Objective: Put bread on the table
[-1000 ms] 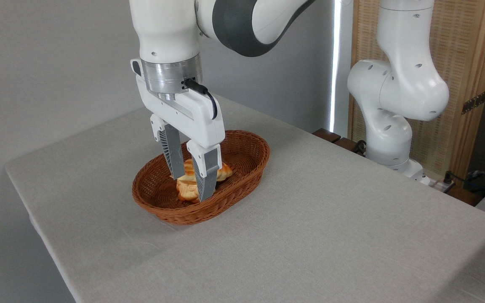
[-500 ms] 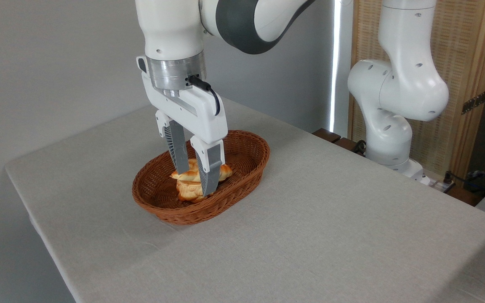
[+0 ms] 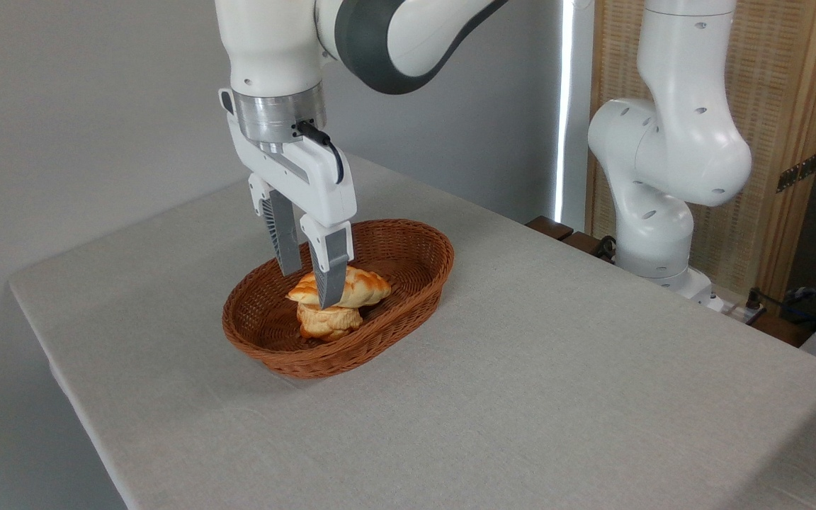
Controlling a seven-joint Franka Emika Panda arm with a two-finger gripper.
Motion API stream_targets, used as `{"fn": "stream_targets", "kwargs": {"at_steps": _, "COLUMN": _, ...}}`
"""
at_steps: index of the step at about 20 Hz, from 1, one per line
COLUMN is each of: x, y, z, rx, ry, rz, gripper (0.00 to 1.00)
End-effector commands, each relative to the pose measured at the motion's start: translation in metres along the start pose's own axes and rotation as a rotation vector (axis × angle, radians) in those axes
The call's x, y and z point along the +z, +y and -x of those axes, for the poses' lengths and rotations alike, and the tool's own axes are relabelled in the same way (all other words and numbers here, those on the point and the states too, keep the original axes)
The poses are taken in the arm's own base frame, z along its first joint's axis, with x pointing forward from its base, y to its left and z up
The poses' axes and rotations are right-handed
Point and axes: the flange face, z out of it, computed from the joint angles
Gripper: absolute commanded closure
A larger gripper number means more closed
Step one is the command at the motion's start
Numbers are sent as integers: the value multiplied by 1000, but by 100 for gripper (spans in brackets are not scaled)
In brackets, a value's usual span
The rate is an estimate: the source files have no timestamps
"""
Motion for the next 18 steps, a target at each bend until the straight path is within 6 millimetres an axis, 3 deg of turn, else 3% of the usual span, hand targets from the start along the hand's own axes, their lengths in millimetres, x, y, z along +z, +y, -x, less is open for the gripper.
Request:
{"fn": "stream_targets", "kwargs": {"at_steps": 1, "x": 12, "y": 13, "z": 1, "rx": -30, "ry": 6, "rz": 10, "gripper": 0}}
{"fn": "stream_targets", "kwargs": {"at_steps": 12, "x": 37, "y": 41, "z": -16, "rx": -52, "ry": -12, "rz": 25, "gripper": 0}}
{"fn": "stream_targets", "kwargs": {"at_steps": 18, "x": 42, "y": 43, "z": -16, "rx": -51, "ry": -23, "rz": 24, "gripper": 0}}
